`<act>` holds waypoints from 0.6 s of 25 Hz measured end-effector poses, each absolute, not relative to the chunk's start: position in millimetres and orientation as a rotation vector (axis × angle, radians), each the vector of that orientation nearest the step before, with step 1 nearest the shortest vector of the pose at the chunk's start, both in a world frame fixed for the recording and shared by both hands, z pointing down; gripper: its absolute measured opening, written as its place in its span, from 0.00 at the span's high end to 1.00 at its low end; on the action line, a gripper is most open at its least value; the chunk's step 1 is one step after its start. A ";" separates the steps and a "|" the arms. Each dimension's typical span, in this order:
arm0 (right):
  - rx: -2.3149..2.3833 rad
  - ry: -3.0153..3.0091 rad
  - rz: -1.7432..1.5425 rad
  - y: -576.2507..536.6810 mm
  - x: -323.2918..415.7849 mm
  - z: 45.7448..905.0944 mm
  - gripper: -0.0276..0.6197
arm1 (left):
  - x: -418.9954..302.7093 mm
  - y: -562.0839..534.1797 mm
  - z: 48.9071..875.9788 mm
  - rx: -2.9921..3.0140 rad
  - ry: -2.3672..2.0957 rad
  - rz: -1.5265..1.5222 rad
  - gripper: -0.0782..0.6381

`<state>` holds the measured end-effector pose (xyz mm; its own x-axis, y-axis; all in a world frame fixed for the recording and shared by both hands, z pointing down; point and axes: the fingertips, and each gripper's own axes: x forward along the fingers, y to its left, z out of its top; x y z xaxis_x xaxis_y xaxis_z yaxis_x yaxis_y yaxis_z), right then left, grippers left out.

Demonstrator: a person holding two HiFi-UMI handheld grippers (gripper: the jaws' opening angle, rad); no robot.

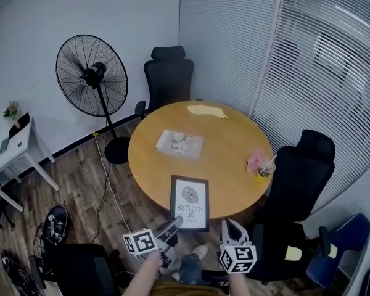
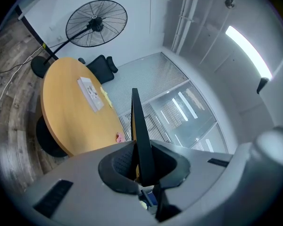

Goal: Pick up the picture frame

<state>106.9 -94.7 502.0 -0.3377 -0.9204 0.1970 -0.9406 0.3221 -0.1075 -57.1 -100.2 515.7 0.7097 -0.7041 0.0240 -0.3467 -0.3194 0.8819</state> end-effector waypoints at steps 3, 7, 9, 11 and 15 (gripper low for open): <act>1.752 -2.470 0.305 -93.4 107.5 502.0 0.94 | -58.0 -100.6 514.7 1.934 -0.815 -0.453 0.80; 1.754 -2.471 0.299 -92.2 106.8 499.5 0.94 | -56.8 -100.6 509.5 1.943 -0.794 -0.476 0.80; 1.756 -2.471 0.305 -92.2 107.4 501.2 0.94 | -54.9 -100.9 508.1 1.949 -0.781 -0.484 0.80; 1.755 -2.470 0.310 -92.1 108.7 505.0 0.94 | -53.2 -100.9 509.1 1.949 -0.775 -0.485 0.80; 1.743 -2.466 0.310 -93.4 107.9 506.0 0.94 | -52.3 -102.0 510.2 1.948 -0.773 -0.483 0.80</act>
<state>107.9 -93.4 506.0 -0.3367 -0.9196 0.2024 -0.9411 0.3216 -0.1046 -52.3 -102.0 510.2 0.7218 -0.6919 -0.0145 -0.3158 -0.3479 0.8827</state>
